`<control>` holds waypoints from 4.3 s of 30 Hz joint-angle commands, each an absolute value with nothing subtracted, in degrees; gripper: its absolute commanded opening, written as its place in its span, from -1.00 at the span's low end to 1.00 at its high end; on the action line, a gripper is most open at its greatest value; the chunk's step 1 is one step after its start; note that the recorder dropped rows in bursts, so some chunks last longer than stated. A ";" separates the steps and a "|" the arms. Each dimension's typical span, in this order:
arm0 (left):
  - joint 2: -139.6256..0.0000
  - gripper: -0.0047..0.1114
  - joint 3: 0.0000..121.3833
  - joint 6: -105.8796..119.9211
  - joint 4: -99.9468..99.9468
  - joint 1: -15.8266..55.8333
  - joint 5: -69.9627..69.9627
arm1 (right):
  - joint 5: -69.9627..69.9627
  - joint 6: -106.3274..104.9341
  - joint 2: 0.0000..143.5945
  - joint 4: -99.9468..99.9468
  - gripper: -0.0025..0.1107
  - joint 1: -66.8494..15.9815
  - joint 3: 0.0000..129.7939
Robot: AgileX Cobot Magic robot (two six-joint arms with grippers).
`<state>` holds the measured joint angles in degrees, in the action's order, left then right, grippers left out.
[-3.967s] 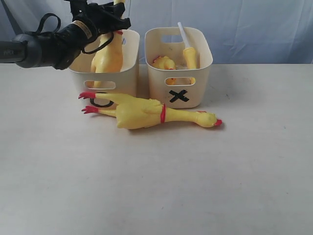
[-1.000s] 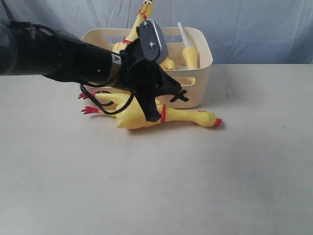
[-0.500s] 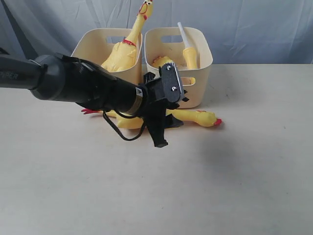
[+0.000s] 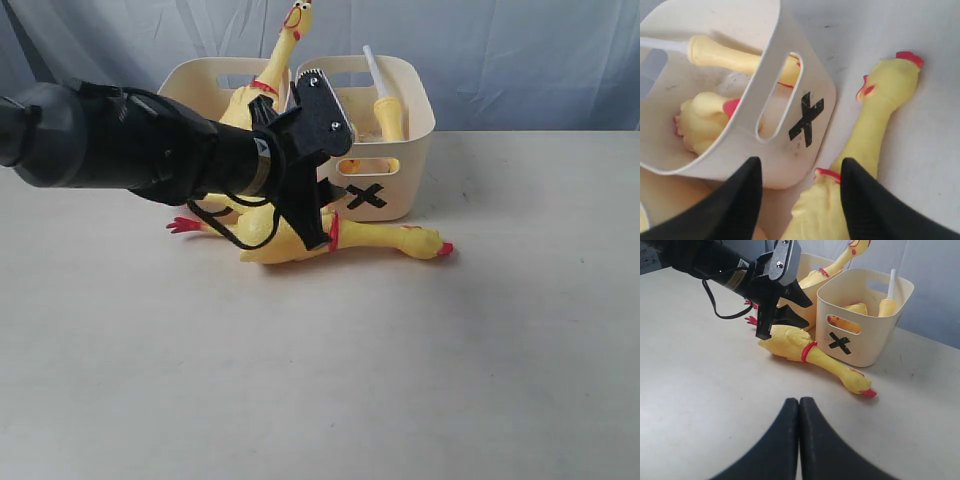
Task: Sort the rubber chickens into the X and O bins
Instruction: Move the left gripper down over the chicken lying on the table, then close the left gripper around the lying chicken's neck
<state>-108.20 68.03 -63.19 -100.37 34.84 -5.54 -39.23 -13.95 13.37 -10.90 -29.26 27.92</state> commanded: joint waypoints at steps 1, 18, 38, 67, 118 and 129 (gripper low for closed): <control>-106.62 -0.05 64.54 -63.42 -99.95 34.97 -0.59 | -38.59 -13.88 13.01 -10.99 -0.95 -29.13 27.69; -110.66 -0.05 63.15 -53.75 -99.95 34.97 10.34 | -38.80 -13.88 13.01 -11.19 -0.95 -29.13 27.69; -110.66 -0.05 63.64 -53.81 -93.25 34.85 -1.89 | -38.81 -13.88 13.01 -11.72 -0.95 -29.13 27.69; -112.12 -0.08 61.19 -55.46 -80.58 34.96 -1.27 | -38.69 -13.88 13.01 -11.95 -0.95 -29.13 27.69; -109.29 0.17 63.71 -68.89 -99.95 38.93 9.30 | -38.69 -13.88 13.01 -12.25 -0.95 -29.13 27.69; -112.30 0.17 68.25 -68.88 -95.74 38.83 14.95 | -38.69 -13.88 13.01 -12.25 -0.95 -29.13 27.69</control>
<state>-111.73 67.13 -68.74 -97.08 38.83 10.98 -39.23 -13.95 13.37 -12.13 -29.26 27.92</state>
